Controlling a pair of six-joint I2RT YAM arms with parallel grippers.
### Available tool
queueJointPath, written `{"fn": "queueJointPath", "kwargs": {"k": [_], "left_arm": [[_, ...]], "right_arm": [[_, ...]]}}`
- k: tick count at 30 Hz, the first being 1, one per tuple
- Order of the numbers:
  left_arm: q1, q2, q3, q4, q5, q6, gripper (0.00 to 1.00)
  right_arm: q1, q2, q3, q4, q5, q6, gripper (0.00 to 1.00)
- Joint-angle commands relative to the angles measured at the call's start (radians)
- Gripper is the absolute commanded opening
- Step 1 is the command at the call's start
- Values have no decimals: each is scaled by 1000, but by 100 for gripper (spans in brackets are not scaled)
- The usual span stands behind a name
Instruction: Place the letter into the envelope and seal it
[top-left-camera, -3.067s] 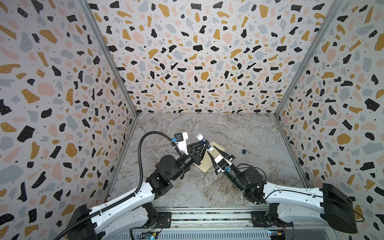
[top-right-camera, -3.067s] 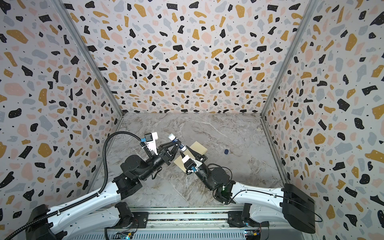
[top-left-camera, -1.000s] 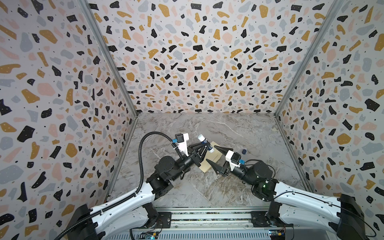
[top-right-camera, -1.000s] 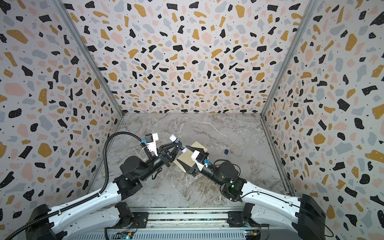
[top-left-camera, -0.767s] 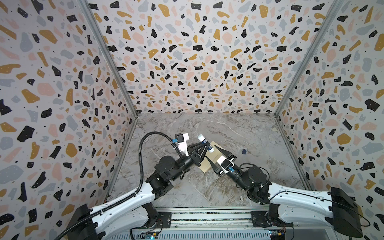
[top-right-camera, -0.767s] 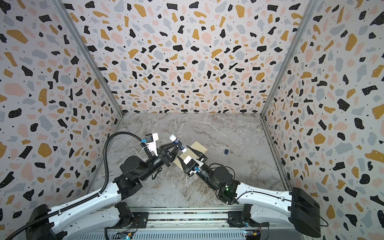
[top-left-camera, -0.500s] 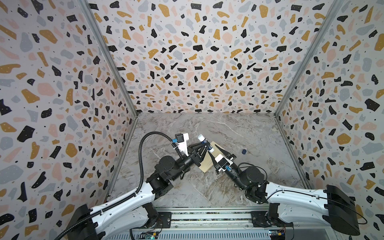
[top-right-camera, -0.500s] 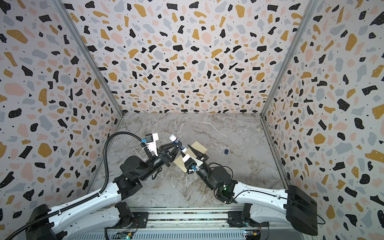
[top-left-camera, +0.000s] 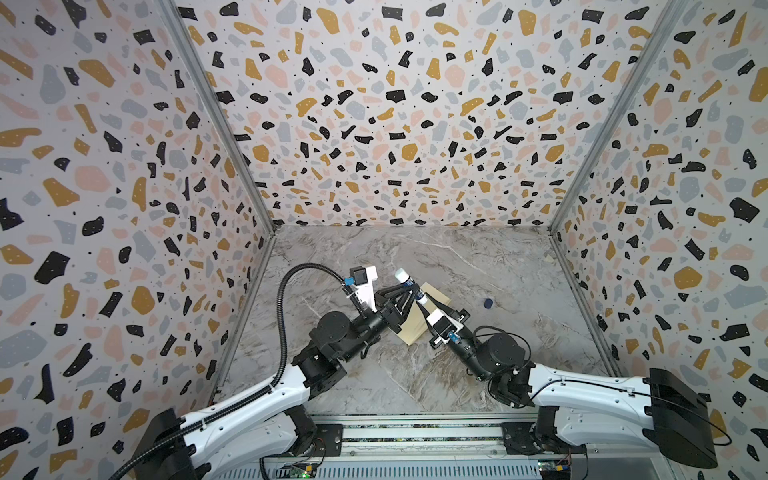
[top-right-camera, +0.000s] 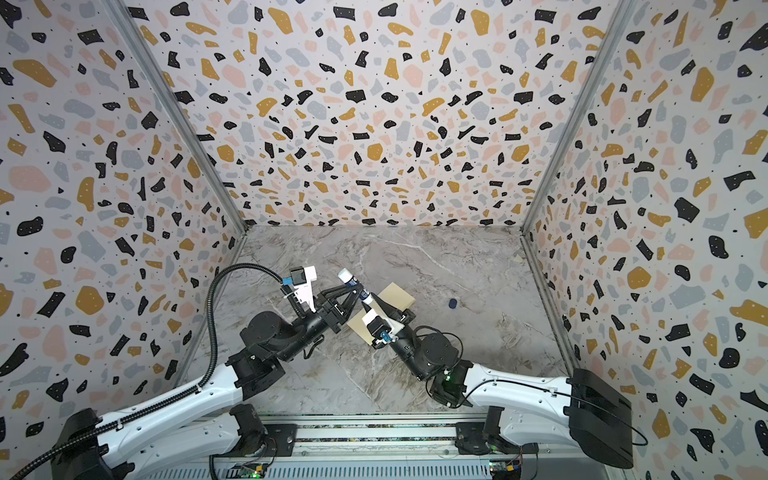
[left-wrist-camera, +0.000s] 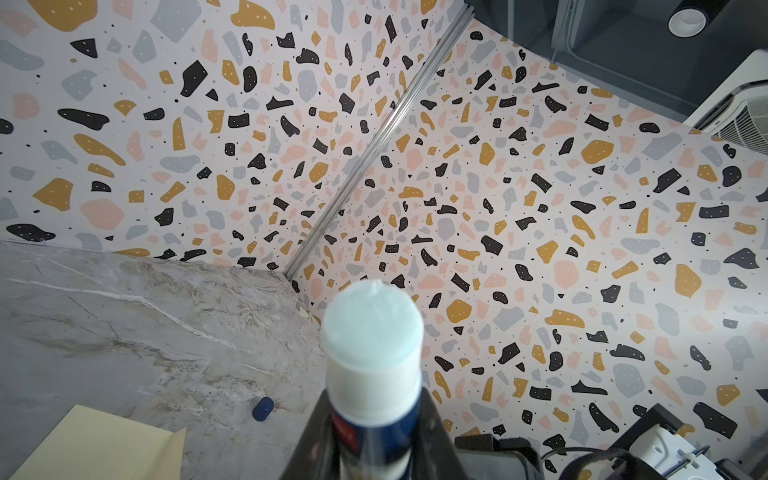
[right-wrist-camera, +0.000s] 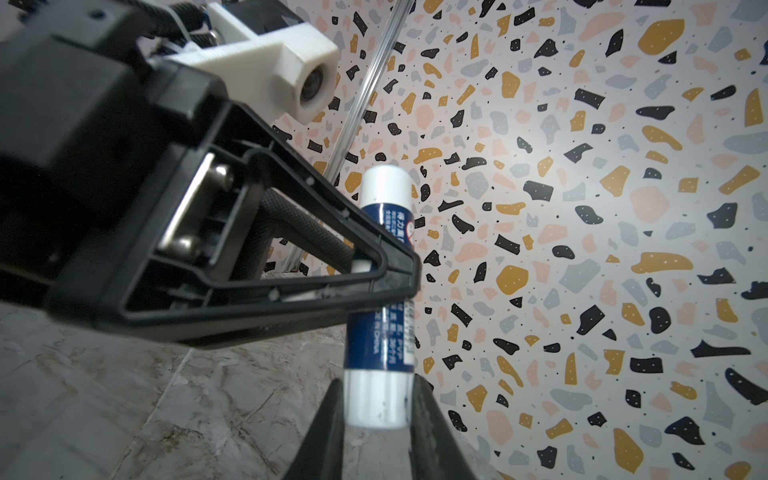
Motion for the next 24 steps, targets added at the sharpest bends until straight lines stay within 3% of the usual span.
{"fn": "queueJointPath", "kwargs": {"k": [1, 4, 7, 11, 14, 17, 24], "left_arm": [[-4, -16, 22, 49, 5, 5, 0], [-4, -20, 18, 48, 7, 14, 0], [-4, -22, 20, 42, 20, 32, 0], [-4, -23, 20, 50, 42, 52, 0], [-4, -23, 18, 63, 60, 59, 0], [-4, -23, 17, 79, 76, 60, 0], [-5, -29, 11, 78, 79, 62, 0]], "right_arm": [[-1, -28, 45, -4, -32, 60, 11], [-39, -73, 58, -90, -158, 175, 7], [-156, -126, 72, -185, -437, 411, 7], [-346, -140, 64, -141, -835, 740, 6], [-417, -111, 80, -115, -1027, 893, 8], [-444, -57, 104, -89, -1139, 1001, 8], [-457, -24, 95, 0, -1169, 1092, 8]]}}
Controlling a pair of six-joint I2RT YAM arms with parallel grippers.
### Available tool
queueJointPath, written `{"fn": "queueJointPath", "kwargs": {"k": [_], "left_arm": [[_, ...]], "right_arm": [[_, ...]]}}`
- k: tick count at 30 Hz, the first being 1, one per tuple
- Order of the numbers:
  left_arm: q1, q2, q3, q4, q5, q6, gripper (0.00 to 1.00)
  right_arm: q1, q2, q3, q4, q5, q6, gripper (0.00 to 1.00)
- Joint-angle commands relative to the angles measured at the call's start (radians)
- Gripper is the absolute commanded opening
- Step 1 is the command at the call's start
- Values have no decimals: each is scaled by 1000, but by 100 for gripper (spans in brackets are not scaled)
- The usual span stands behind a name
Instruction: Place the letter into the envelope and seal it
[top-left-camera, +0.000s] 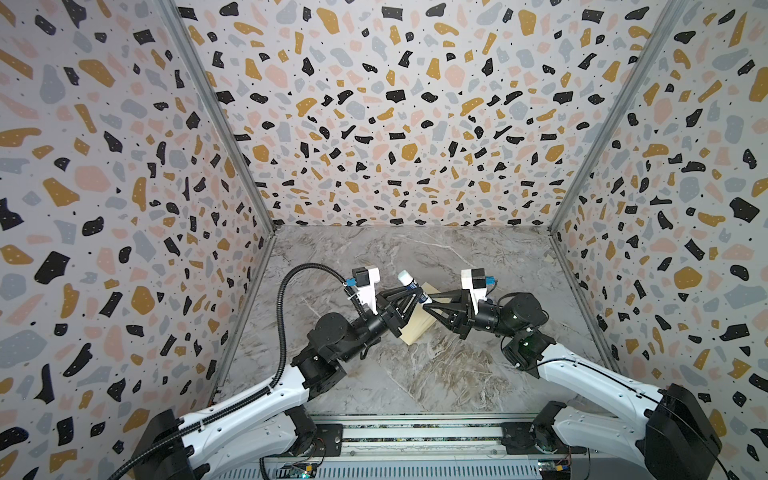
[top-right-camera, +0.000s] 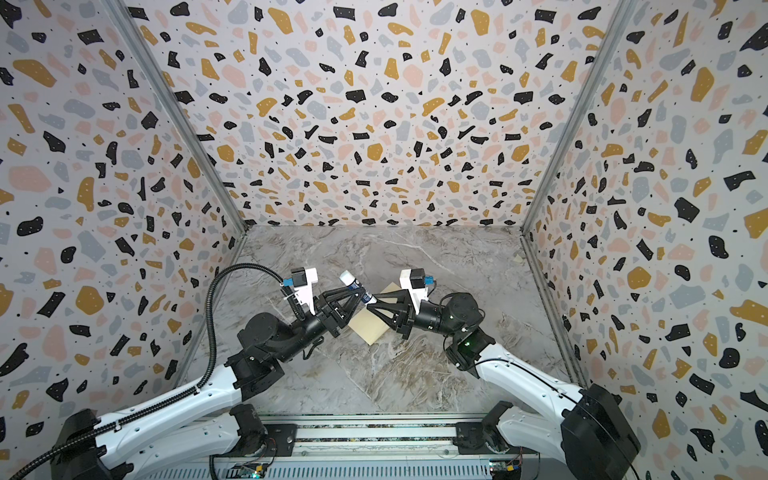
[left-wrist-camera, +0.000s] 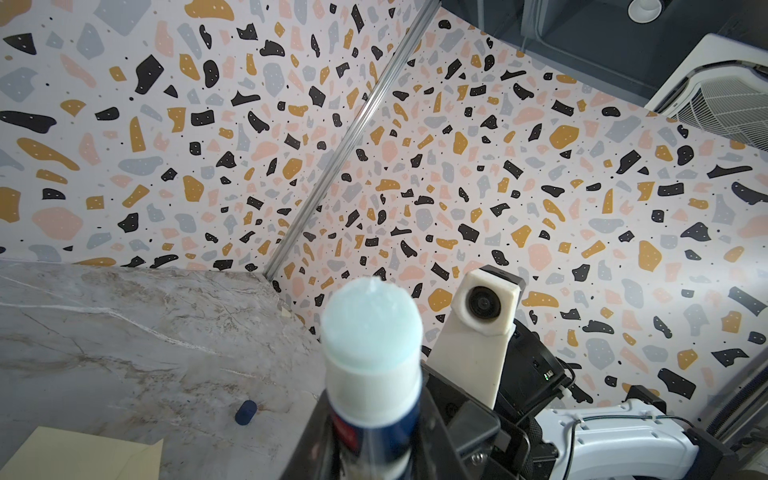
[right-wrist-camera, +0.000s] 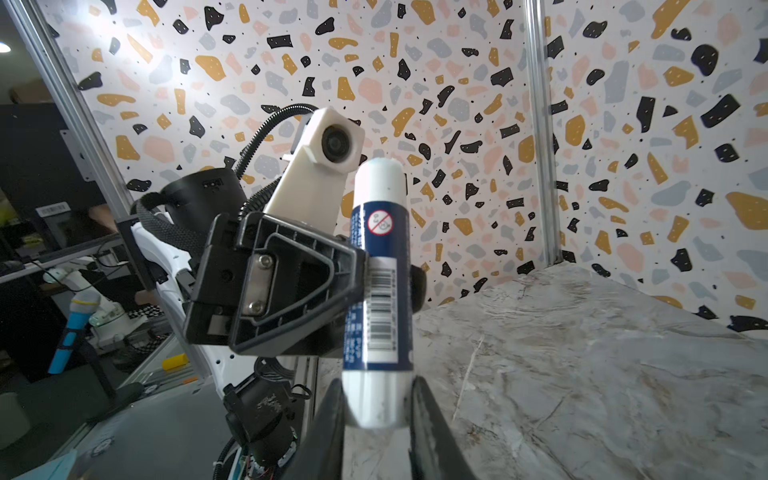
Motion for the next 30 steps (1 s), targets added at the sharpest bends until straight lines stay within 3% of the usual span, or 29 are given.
{"fn": "queueJointPath", "kwargs": {"k": [1, 4, 6, 8, 10, 13, 15, 18, 25, 30], "left_arm": [[1, -20, 9, 59, 18, 35, 0], [1, -18, 9, 59, 16, 34, 0], [2, -17, 9, 59, 9, 29, 0], [1, -15, 9, 51, -5, 25, 0], [1, -13, 13, 27, -37, 15, 0], [1, -13, 15, 16, -54, 9, 0], [2, -13, 17, 12, -55, 11, 0], [2, -17, 16, 11, -56, 9, 0], [1, -16, 17, 12, -55, 9, 0], [1, -13, 18, 14, -52, 8, 0]], "right_arm": [[-1, -6, 38, 79, -78, 104, 8], [-1, -3, 44, 70, -75, 94, 11], [0, -13, 46, 31, -50, 51, 18], [13, -41, 49, -36, 25, -37, 33], [55, -81, 51, -124, 170, -176, 47], [177, -147, 2, -134, 510, -447, 67], [265, -167, -39, -79, 736, -611, 69], [352, -156, -78, 13, 922, -800, 69], [447, -79, -78, 110, 1049, -970, 64], [459, -46, -65, 146, 1087, -983, 54]]}}
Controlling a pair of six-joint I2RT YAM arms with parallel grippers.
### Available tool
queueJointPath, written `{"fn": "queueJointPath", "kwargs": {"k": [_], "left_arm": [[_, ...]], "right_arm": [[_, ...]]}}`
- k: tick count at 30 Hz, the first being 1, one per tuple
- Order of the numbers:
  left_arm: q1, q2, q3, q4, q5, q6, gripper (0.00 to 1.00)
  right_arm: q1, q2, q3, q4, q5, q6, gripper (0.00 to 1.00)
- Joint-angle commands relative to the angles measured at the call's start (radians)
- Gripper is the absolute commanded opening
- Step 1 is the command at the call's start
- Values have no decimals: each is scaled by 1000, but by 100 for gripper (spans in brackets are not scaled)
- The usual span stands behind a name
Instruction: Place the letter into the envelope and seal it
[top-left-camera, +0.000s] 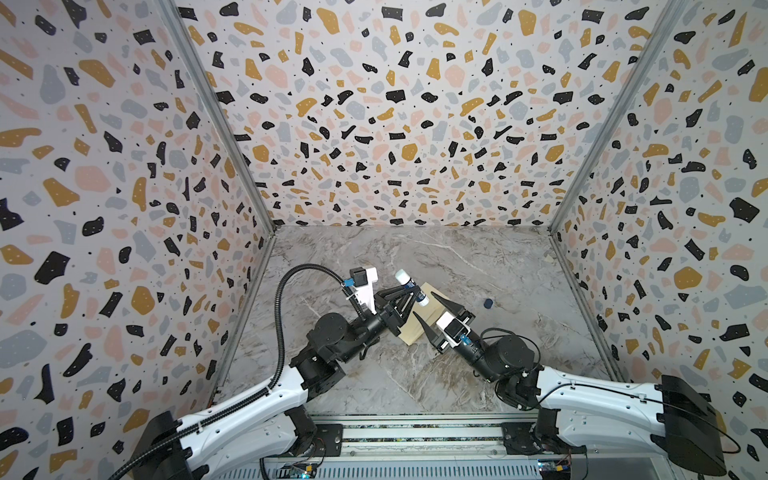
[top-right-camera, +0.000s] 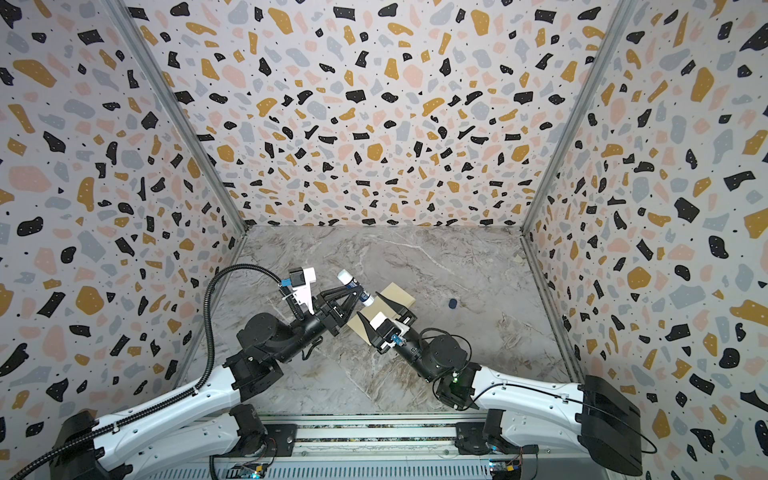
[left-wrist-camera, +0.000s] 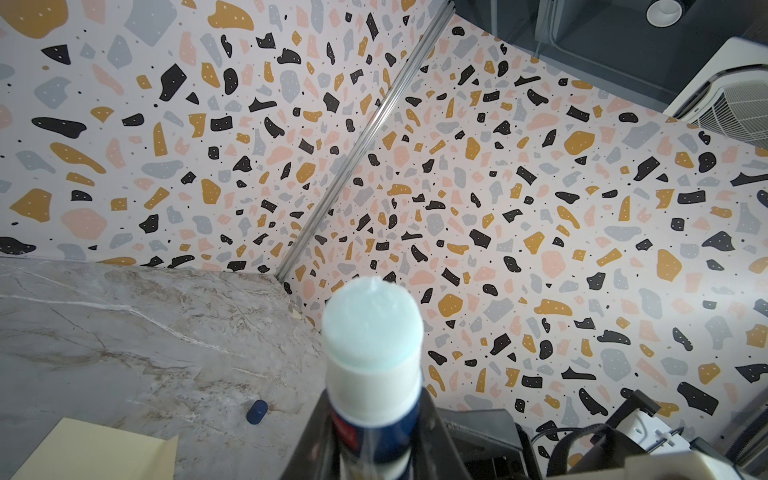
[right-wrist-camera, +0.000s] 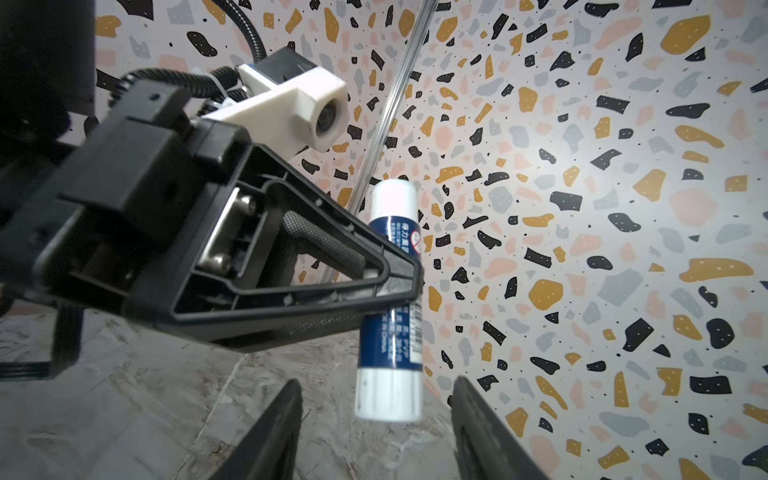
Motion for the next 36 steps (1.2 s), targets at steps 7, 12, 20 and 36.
{"fn": "queueJointPath", "kwargs": {"k": [7, 12, 20, 36], "left_arm": [[2, -7, 18, 37, -8, 7, 0], [1, -7, 18, 40, -6, 4, 0], [2, -4, 15, 40, -5, 4, 0], [1, 5, 18, 27, 4, 18, 0]], "right_arm": [[5, 17, 31, 79, 72, -42, 42], [5, 26, 41, 63, 69, -40, 36], [5, 28, 46, 74, 51, -21, 32], [-30, -32, 59, -39, -118, 101, 13]]}}
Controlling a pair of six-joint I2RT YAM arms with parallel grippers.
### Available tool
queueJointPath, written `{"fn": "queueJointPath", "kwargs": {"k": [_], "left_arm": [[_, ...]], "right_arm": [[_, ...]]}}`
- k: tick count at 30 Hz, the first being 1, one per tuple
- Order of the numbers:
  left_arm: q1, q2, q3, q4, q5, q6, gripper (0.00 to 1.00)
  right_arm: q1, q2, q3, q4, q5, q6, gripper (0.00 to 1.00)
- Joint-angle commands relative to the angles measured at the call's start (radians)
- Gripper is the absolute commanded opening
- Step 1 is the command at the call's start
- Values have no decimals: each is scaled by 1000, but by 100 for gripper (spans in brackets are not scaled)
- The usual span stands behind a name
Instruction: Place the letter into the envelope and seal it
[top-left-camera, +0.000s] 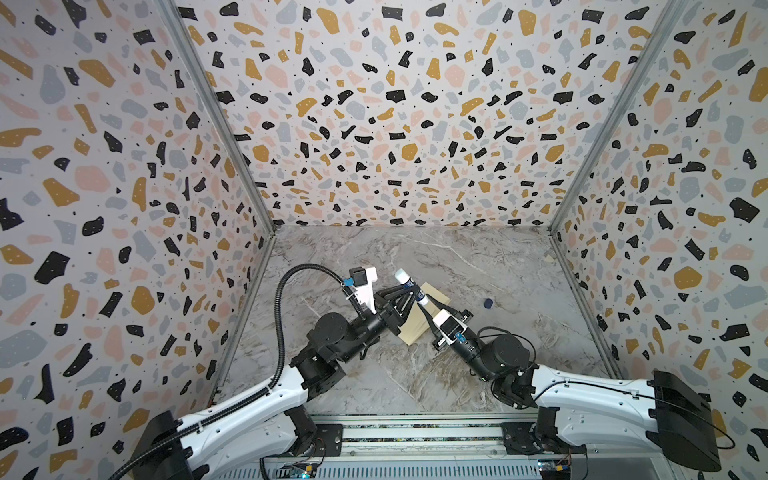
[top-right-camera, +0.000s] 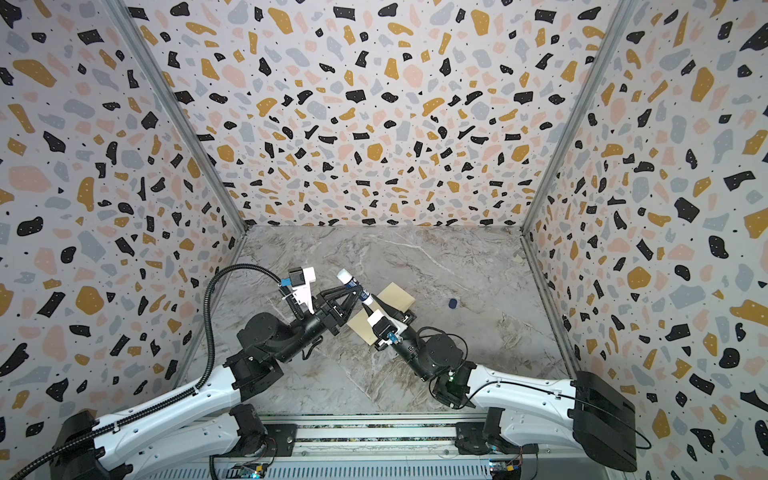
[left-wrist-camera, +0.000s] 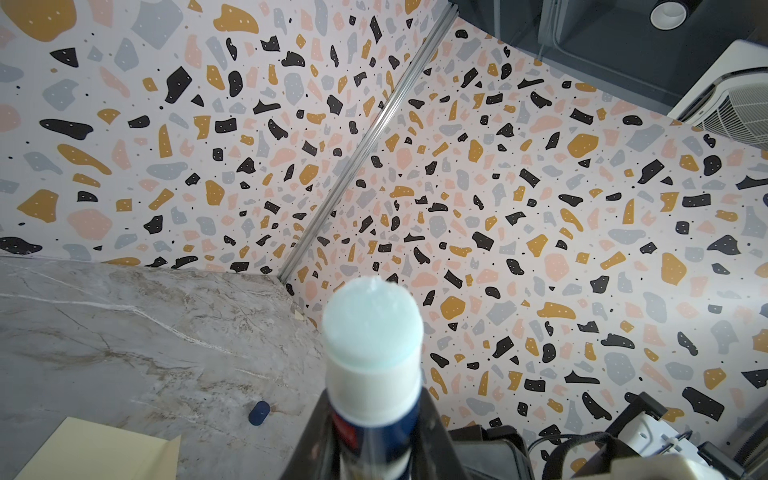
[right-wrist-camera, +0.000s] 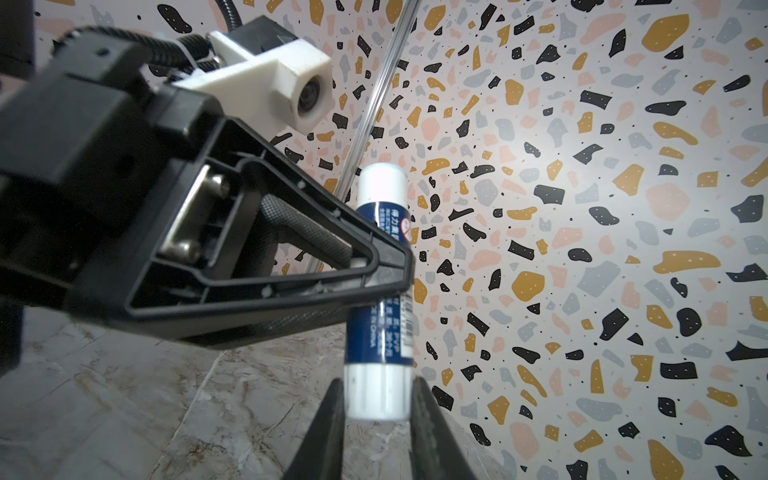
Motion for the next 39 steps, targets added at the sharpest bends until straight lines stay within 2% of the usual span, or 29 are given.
{"fn": "queueJointPath", "kwargs": {"k": [1, 4, 7, 11, 14, 19, 22, 25, 28, 30, 33, 39], "left_arm": [[1, 1, 20, 19, 7, 27, 0], [1, -1, 24, 12, 20, 47, 0], [1, -5, 30, 8, 36, 66, 0], [2, -9, 34, 10, 49, 78, 0], [1, -10, 36, 9, 53, 80, 0], [1, -7, 35, 15, 52, 67, 0], [2, -3, 31, 20, 30, 42, 0], [1, 1, 34, 3, -26, -23, 0], [1, 11, 48, -32, -79, -119, 0], [1, 19, 55, -42, -92, -185, 0], [1, 30, 47, -16, -96, -283, 0], [2, 38, 46, 5, -97, -365, 0]], "right_arm": [[-49, -66, 59, -83, -197, 150, 13], [-205, -98, 80, -170, -554, 417, 13], [-315, -91, 76, -124, -796, 620, 13], [-357, -64, 94, -118, -970, 725, 15], [-365, -40, 107, -112, -1022, 765, 14], [-371, -32, 105, -111, -994, 770, 16], [-371, -39, 108, -134, -954, 739, 25], [-369, -68, 102, -170, -829, 674, 40], [-343, -122, 61, -172, -638, 569, 55], [-308, -161, 15, -137, -487, 474, 61], [-249, -199, -46, -58, -354, 360, 64], [-176, -182, -87, 56, -251, 234, 66]]}}
